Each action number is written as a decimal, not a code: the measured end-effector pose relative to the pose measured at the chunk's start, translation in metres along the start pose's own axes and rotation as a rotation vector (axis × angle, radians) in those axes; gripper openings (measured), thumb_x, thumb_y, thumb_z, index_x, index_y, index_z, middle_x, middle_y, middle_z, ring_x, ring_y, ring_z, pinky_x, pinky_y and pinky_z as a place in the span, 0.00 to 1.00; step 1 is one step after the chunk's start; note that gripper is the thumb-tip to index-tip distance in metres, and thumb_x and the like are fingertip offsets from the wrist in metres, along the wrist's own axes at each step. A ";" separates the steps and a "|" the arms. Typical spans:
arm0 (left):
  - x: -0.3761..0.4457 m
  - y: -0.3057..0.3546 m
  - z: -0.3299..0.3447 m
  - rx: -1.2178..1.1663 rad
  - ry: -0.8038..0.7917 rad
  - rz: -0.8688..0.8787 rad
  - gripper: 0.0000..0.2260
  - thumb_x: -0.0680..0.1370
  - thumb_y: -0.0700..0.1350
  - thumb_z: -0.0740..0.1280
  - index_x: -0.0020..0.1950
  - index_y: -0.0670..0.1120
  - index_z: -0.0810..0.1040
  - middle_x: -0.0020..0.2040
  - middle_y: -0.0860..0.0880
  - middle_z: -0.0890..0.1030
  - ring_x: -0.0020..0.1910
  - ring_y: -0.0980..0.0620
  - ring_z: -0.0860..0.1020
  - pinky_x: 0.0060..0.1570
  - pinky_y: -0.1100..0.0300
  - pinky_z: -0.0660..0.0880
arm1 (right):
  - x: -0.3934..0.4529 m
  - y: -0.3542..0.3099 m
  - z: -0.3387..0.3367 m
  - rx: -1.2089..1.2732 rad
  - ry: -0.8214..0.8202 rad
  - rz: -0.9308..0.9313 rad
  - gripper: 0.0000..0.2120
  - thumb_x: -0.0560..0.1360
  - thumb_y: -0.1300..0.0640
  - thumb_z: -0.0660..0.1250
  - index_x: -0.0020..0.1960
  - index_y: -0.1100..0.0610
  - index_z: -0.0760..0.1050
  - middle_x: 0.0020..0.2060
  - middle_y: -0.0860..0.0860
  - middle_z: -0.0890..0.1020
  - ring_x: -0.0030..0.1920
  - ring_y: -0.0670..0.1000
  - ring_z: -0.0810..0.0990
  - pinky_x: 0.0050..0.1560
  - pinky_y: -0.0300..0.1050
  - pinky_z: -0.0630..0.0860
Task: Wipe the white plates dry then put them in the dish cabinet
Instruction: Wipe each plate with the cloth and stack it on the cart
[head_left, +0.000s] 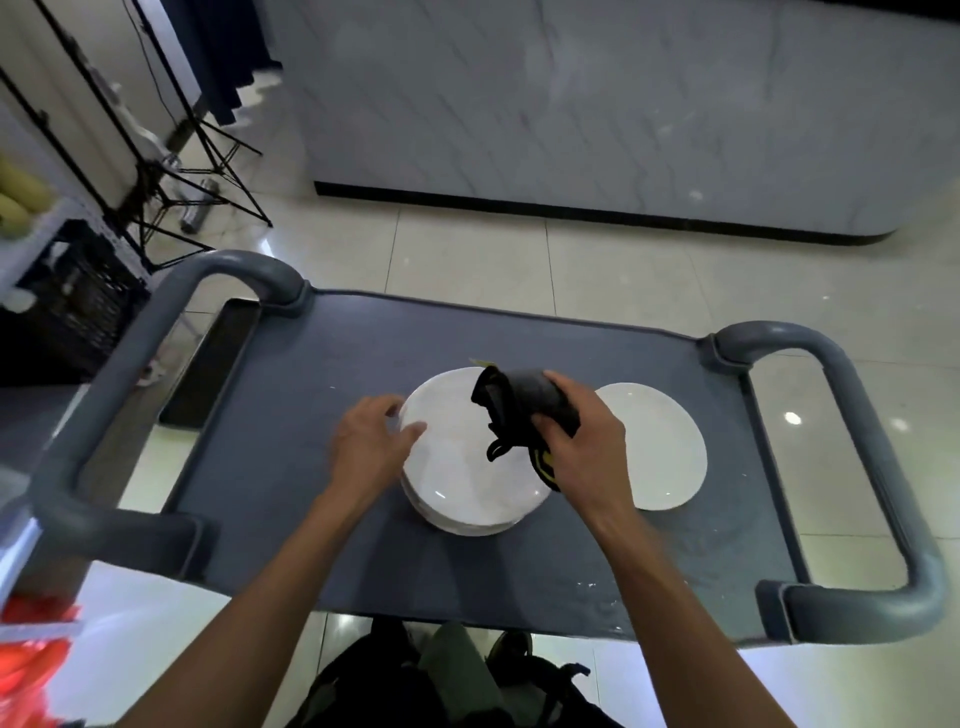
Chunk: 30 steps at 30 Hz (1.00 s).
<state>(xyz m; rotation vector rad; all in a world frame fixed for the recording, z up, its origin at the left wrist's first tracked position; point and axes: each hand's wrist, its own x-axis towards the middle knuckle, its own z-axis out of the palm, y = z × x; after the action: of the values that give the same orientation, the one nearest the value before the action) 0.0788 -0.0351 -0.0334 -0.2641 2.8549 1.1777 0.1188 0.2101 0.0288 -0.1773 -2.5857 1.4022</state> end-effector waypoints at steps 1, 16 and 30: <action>0.000 -0.001 0.000 -0.005 -0.019 -0.011 0.16 0.71 0.54 0.76 0.56 0.50 0.81 0.51 0.53 0.79 0.49 0.50 0.78 0.50 0.54 0.76 | -0.001 -0.004 0.006 -0.005 -0.013 -0.006 0.23 0.74 0.64 0.70 0.66 0.49 0.76 0.58 0.41 0.81 0.59 0.42 0.78 0.61 0.41 0.75; 0.006 -0.008 0.010 -0.098 -0.023 -0.032 0.09 0.69 0.51 0.76 0.47 0.52 0.81 0.46 0.54 0.79 0.45 0.53 0.78 0.43 0.58 0.70 | -0.024 -0.008 0.054 -0.195 -0.038 -0.009 0.22 0.74 0.65 0.69 0.66 0.50 0.76 0.62 0.44 0.80 0.63 0.48 0.77 0.66 0.52 0.73; 0.006 -0.004 -0.002 -0.284 -0.072 -0.125 0.06 0.70 0.48 0.75 0.43 0.54 0.79 0.42 0.59 0.82 0.43 0.58 0.80 0.42 0.60 0.73 | -0.044 0.004 0.066 -0.690 -0.259 -0.048 0.25 0.83 0.50 0.60 0.79 0.50 0.62 0.79 0.49 0.61 0.80 0.51 0.55 0.78 0.50 0.52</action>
<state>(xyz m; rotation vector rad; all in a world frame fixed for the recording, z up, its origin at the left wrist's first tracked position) 0.0742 -0.0403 -0.0356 -0.3945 2.5631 1.5305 0.1467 0.1497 -0.0153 -0.0271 -3.1615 0.4886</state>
